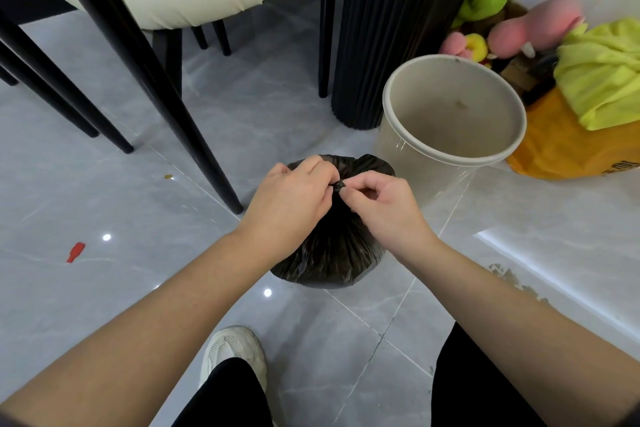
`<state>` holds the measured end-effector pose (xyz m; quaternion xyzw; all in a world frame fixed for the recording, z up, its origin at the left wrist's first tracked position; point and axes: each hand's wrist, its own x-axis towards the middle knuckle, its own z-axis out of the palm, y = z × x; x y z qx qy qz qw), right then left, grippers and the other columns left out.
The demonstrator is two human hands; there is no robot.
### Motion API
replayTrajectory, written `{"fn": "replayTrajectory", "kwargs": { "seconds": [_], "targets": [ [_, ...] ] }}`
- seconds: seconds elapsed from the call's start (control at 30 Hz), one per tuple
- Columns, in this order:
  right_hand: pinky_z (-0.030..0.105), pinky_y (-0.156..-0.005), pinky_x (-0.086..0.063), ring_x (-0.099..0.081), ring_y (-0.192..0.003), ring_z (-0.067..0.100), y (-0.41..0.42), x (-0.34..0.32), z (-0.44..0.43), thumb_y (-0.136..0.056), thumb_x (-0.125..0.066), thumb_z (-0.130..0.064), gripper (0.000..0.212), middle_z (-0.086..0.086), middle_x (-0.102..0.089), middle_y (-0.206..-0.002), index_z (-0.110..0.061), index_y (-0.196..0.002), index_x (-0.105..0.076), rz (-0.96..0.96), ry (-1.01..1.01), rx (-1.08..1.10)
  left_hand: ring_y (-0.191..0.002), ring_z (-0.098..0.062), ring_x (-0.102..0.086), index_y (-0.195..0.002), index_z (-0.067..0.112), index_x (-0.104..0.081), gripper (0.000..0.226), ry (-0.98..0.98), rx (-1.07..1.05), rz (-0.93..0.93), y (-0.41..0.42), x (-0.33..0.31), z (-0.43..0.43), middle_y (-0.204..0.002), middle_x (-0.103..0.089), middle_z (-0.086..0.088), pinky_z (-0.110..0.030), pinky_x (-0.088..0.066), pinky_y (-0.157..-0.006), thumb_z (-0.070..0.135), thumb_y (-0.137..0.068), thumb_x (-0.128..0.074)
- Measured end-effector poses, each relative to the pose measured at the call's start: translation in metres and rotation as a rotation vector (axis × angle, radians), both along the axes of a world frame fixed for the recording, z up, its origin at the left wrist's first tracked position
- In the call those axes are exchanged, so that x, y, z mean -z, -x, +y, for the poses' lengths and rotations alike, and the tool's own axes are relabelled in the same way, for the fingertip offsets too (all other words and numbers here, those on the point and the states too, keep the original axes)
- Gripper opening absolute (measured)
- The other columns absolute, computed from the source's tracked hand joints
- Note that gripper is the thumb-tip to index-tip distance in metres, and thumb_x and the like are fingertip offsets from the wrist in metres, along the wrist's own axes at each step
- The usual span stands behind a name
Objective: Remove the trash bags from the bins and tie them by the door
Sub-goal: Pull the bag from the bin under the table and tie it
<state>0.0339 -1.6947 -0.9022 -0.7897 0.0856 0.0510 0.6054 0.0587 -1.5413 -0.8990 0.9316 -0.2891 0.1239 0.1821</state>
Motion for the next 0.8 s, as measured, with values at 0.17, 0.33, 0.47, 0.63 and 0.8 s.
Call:
{"fn": "replayTrajectory", "kwargs": {
  "seconds": [0.17, 0.33, 0.47, 0.63, 0.8],
  "targets": [
    [0.018, -0.07, -0.046, -0.055, -0.066, 0.001, 0.002, 0.002, 0.0, -0.08, -0.068, -0.01, 0.014, -0.009, -0.063, -0.076, -0.021, -0.072, -0.071, -0.09, 0.14, 0.025, -0.066, -0.02, -0.045, -0.09, 0.014, -0.053, 0.004, 0.053, -0.043, 0.3, -0.001, -0.008, -0.005, -0.081, -0.045, 0.007, -0.033, -0.039, -0.067, 0.015, -0.088, -0.049],
    [0.021, -0.067, -0.045, -0.051, -0.065, 0.007, -0.001, 0.004, -0.003, -0.078, -0.072, -0.012, 0.012, -0.007, -0.061, -0.074, -0.023, -0.073, -0.07, -0.093, 0.112, 0.035, -0.057, -0.011, -0.039, -0.083, 0.015, -0.054, 0.008, 0.37, -0.074, 0.733, -0.004, -0.006, -0.001, -0.06, -0.044, 0.01, -0.028, -0.032, -0.058, 0.014, -0.089, -0.048],
    [0.015, -0.063, -0.042, -0.048, -0.061, 0.004, 0.0, 0.004, -0.001, -0.077, -0.073, -0.01, 0.014, -0.005, -0.057, -0.072, -0.022, -0.072, -0.067, -0.166, 0.121, 0.101, -0.042, -0.008, -0.026, -0.084, 0.007, -0.053, 0.017, 0.757, -0.168, 1.068, -0.001, -0.001, -0.006, -0.053, -0.031, 0.004, -0.023, -0.02, -0.044, 0.002, -0.093, -0.039],
    [0.012, -0.064, -0.042, -0.053, -0.066, 0.006, 0.001, 0.011, 0.003, -0.08, -0.071, -0.007, 0.011, -0.006, -0.057, -0.074, -0.017, -0.08, -0.074, -0.248, 0.237, 0.035, -0.04, -0.008, -0.02, -0.074, 0.014, -0.042, 0.021, 0.9, -0.324, 1.216, 0.0, 0.01, -0.01, -0.06, -0.024, 0.001, -0.022, -0.014, -0.04, 0.002, -0.09, -0.035],
    [0.016, -0.063, -0.046, -0.056, -0.066, 0.008, 0.004, 0.018, 0.005, -0.078, -0.075, -0.012, 0.003, -0.01, -0.058, -0.073, -0.015, -0.079, -0.076, -0.286, 0.291, 0.021, -0.041, -0.009, -0.021, -0.067, 0.016, -0.039, 0.027, 0.914, -0.383, 1.246, -0.002, 0.014, -0.01, -0.057, -0.025, 0.003, -0.021, -0.018, -0.039, 0.004, -0.091, -0.038]
  ]
}}
